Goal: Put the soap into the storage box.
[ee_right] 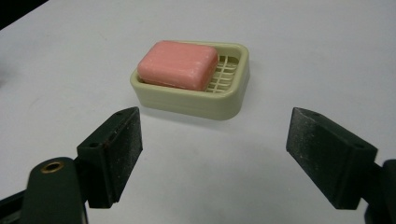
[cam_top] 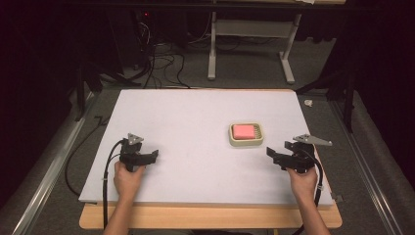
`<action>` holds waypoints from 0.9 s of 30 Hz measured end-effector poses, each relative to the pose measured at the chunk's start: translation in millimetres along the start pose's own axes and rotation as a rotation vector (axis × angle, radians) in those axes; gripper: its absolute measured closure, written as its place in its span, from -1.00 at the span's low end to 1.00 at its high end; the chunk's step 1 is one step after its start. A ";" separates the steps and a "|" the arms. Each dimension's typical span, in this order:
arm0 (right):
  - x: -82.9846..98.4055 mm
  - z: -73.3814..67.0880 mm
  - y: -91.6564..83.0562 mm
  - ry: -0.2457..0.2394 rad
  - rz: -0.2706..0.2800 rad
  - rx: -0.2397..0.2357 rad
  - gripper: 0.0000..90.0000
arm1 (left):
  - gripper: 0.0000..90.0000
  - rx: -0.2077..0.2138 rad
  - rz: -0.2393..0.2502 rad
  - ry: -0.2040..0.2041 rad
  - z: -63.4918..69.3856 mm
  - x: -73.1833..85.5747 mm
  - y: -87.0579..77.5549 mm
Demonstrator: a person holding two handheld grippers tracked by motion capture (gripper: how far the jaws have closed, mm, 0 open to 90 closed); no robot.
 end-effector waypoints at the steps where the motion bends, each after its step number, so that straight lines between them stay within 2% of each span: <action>1: 0.0 0.0 0.0 0.000 0.000 0.000 -0.58 | -0.62 0.000 0.000 0.000 0.0 0.0 0.0; 13: 8.4 -3.1 3.3 0.002 -0.011 -0.010 -0.58 | -0.62 0.000 0.000 0.000 0.0 0.0 0.0; 15: 10.2 -3.5 5.6 -0.010 -0.018 -0.009 -0.58 | -0.62 0.000 0.000 0.000 0.0 0.0 0.0; 27: 20.3 -5.3 12.2 0.004 -0.038 -0.019 -0.58 | -0.62 0.000 0.000 0.000 0.0 0.0 0.0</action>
Point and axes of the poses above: each handheld gripper's, and its own axes: y roughly forward along the jaws, x roughly out of its underside, z roughly to its right, the point moved 10 cm from there along y, roughly forward along the jaws, and after that the axes turned 3 degrees about -z, right-handed, at the moved point
